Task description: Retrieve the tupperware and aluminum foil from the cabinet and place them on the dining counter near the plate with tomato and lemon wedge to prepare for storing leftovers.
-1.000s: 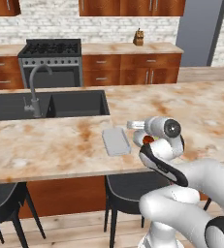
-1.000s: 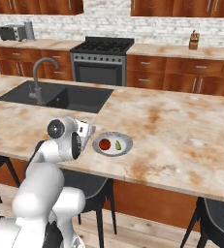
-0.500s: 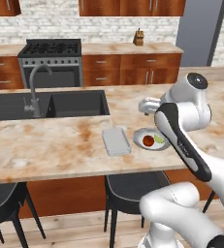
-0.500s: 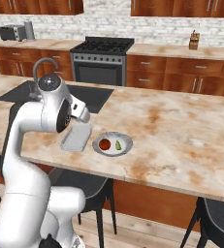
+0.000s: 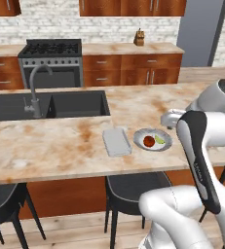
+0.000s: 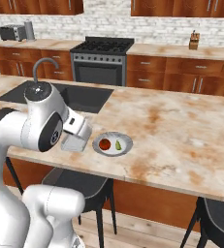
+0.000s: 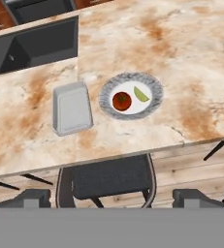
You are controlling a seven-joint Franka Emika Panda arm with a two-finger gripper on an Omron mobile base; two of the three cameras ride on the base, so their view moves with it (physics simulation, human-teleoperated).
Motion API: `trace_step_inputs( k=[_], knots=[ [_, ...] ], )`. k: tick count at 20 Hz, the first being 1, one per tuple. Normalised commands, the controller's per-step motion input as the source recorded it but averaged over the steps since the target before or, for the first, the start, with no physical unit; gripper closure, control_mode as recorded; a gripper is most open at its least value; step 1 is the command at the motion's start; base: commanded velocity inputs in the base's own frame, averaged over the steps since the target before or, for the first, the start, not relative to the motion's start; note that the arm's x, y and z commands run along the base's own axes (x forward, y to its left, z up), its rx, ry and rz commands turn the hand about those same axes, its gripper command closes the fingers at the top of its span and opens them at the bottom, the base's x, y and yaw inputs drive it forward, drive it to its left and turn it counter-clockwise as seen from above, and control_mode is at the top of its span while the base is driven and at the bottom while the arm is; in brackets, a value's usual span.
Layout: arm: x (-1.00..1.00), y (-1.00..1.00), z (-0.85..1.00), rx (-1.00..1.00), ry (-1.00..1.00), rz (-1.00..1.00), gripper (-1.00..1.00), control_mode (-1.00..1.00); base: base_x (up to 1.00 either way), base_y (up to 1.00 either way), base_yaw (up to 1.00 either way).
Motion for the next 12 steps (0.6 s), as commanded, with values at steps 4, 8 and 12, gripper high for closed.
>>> trace_step_inputs(
  k=[4,8,12],
  knots=[
    [0.01,-0.01,0.00,0.00,0.01,-0.03,-1.00,-1.00,0.00,0.00,0.00],
    [0.05,0.00,0.00,0.00,0.01,0.00,-1.00,-1.00,0.00,0.00,0.00],
    [0.00,0.00,0.00,0.00,0.00,0.00,-1.00,1.00,-0.39,-0.16,-0.22]
  ],
)
